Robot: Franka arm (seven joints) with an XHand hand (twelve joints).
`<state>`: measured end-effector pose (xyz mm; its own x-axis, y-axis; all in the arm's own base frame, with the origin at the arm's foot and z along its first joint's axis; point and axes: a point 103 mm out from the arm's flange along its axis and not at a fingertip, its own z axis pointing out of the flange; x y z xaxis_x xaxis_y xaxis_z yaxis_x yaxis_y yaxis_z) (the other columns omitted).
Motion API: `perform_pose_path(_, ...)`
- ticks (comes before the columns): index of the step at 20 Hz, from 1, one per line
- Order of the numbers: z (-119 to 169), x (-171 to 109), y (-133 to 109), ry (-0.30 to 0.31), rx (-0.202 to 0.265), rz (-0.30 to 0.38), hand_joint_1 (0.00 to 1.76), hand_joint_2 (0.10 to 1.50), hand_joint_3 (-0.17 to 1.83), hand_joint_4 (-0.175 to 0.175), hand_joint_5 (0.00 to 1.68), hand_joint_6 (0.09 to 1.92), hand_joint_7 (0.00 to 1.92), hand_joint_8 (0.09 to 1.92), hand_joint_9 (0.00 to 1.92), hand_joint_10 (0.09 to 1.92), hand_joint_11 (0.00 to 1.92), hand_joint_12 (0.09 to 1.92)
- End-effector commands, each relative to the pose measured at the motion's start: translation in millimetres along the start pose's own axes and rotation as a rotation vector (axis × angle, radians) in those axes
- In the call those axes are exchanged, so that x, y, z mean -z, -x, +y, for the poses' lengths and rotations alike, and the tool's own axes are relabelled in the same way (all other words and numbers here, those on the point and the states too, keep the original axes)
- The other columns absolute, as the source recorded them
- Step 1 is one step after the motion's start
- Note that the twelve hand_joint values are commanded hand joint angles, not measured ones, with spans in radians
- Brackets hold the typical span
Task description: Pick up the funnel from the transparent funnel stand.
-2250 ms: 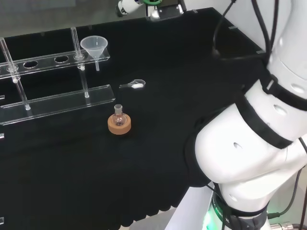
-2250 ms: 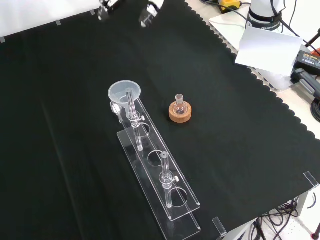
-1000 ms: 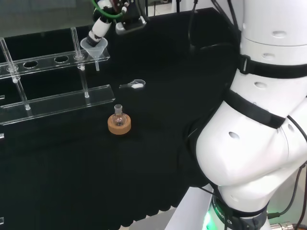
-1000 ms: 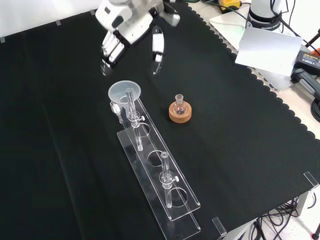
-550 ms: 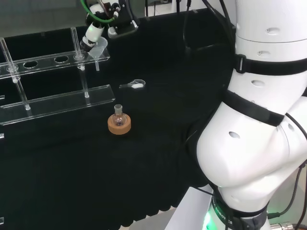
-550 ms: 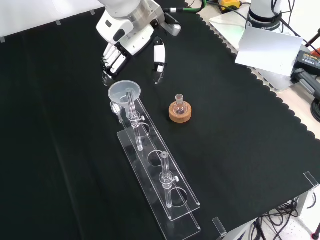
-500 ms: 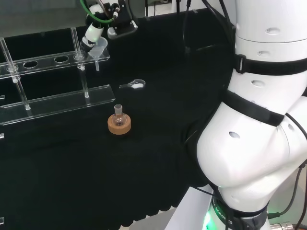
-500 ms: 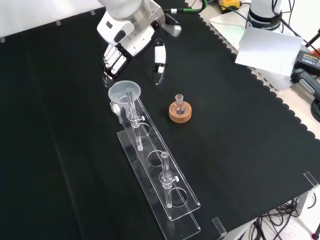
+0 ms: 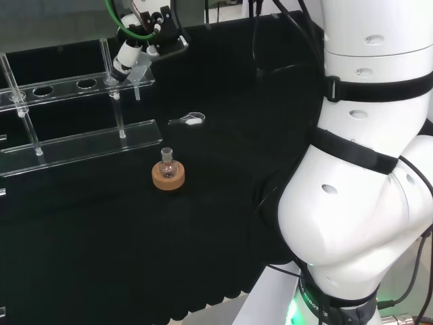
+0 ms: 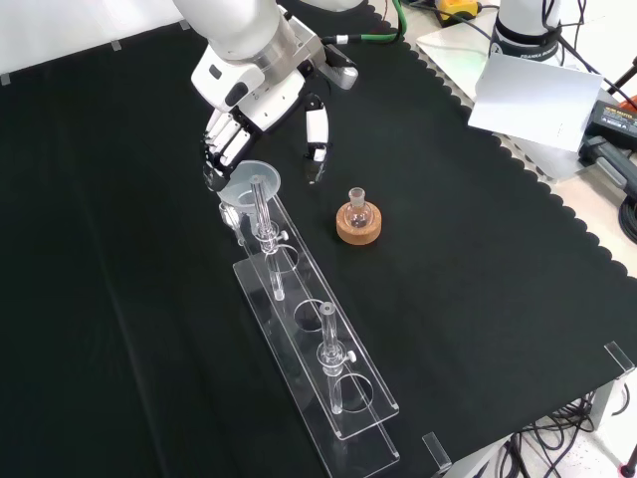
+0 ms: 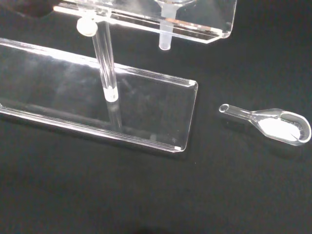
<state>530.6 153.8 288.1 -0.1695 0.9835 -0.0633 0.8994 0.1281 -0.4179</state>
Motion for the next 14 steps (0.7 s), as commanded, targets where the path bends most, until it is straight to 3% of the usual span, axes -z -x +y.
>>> perform_pose_path(1,16,-6,-1,-0.015,0.000,-0.005,0.67,0.71,0.31,-0.009,0.18,0.09,0.00,0.61,0.18,0.87,0.38,1.45)
perform_pose_path(7,23,-12,0,0.029,0.005,-0.003,0.68,0.70,0.33,-0.006,0.18,0.09,0.00,0.60,0.15,0.87,0.37,1.45)
perform_pose_path(14,28,-13,6,0.028,0.010,0.003,0.68,0.70,0.34,-0.005,0.19,0.09,0.00,0.57,0.12,0.88,0.36,1.45)
